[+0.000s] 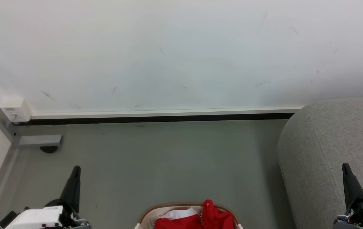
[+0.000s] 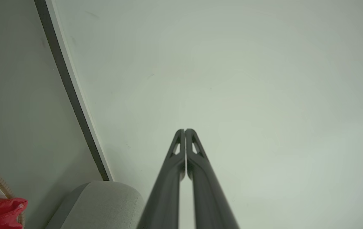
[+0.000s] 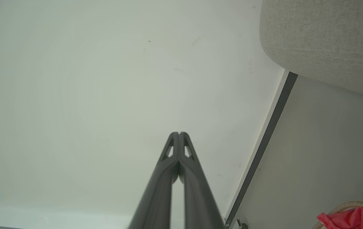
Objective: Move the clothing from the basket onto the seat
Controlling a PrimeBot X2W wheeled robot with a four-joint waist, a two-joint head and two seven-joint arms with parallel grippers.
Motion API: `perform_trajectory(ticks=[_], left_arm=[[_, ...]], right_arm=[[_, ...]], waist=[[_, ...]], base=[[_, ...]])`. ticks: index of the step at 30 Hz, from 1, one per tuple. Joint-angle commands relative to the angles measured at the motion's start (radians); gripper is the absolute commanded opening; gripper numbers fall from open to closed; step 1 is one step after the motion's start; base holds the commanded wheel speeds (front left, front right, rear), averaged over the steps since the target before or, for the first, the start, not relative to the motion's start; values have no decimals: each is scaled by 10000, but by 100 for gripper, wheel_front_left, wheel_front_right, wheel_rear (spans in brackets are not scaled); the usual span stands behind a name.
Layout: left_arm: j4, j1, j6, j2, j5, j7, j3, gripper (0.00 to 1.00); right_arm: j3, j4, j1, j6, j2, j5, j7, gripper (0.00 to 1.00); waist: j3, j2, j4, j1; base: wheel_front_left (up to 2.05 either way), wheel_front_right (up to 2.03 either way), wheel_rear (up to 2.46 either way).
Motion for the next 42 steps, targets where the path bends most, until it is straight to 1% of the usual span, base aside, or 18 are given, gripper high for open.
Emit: perform_trajectory(ticks=[1,10,11,15,20,26,37,42], left_arm=[[-36,-63,-30,18,-134,29,17,0],[-35,-62,-30,19,-134,29,17,0],[25,11,2,-4,9,-7,-4,100],[131,69,-4,-19,104,-164,-144,100],[237,40,-27,-14,505,-429,-330,100],[246,51,-1,-10,1514,-711,-441,100],[98,165,176,-1,3617,-1187,-686,100],[142,192,226,3,4586,-1382,-815,100]], right_arm=[[11,-16,-15,-22,-94,116,-44,0],[26,-25,-18,-22,-111,143,-62,0],[38,17,10,0,-5,-4,-21,100],[-34,89,94,-1,131,-267,-70,100],[-282,53,160,-1,299,-1394,-151,100],[-491,-119,256,-2,490,-3128,-241,100],[-690,-357,475,-4,782,-6369,-389,100],[-828,-334,550,-5,896,-7650,-451,100]], waist=[[0,0,0,0],[0,0,0,0],[0,0,0,0],[3,0,2,0],[7,0,11,0],[13,0,22,0],[19,0,45,0],[12,0,56,0]], base=[[0,0,0],[0,0,0],[0,0,0],[0,0,0],[0,0,0],[0,0,0],[0,0,0],[0,0,0]])
